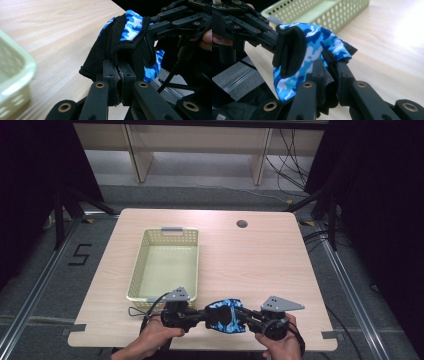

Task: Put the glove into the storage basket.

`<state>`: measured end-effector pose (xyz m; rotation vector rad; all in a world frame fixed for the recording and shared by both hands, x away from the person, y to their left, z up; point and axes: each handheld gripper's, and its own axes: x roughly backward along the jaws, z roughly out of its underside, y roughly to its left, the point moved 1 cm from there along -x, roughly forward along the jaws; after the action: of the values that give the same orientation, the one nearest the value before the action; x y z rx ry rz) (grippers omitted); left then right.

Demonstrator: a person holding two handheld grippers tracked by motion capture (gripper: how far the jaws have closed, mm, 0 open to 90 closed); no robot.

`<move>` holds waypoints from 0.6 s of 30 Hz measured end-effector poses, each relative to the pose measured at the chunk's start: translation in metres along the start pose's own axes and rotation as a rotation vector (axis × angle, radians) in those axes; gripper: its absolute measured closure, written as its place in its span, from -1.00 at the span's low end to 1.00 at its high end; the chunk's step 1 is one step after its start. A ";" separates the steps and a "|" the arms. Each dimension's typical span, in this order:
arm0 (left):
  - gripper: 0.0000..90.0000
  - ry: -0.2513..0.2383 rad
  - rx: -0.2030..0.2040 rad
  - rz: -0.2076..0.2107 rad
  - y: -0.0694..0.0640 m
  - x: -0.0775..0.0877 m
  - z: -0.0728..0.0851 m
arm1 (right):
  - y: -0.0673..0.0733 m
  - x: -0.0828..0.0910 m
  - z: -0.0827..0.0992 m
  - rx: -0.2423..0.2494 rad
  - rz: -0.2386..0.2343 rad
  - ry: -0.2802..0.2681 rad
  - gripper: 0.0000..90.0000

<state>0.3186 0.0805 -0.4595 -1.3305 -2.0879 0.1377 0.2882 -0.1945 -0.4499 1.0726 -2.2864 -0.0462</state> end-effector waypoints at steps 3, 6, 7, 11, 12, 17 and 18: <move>0.90 -0.013 -0.005 -0.018 0.004 0.010 -0.005 | 0.004 -0.005 -0.012 0.054 -0.018 -0.016 0.79; 0.90 -0.032 0.002 -0.026 0.009 0.021 -0.010 | 0.008 -0.010 -0.023 0.059 -0.033 -0.019 0.79; 0.90 -0.033 0.003 -0.023 0.011 0.025 -0.011 | 0.008 -0.011 -0.028 0.085 -0.030 -0.025 0.79; 0.89 -0.042 -0.005 -0.042 0.018 0.041 -0.017 | 0.015 -0.021 -0.043 0.099 -0.060 -0.027 0.79; 0.89 -0.042 -0.006 -0.052 0.019 0.044 -0.018 | 0.016 -0.023 -0.047 0.107 -0.064 -0.032 0.79; 0.89 -0.059 0.012 -0.072 0.031 0.061 -0.021 | 0.023 -0.037 -0.061 0.110 -0.093 -0.039 0.79; 0.89 -0.060 0.009 -0.079 0.032 0.063 -0.022 | 0.025 -0.040 -0.064 0.113 -0.086 -0.044 0.79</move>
<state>0.3388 0.1434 -0.4265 -1.2504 -2.1838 0.1550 0.3252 -0.1358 -0.4114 1.2397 -2.3041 0.0257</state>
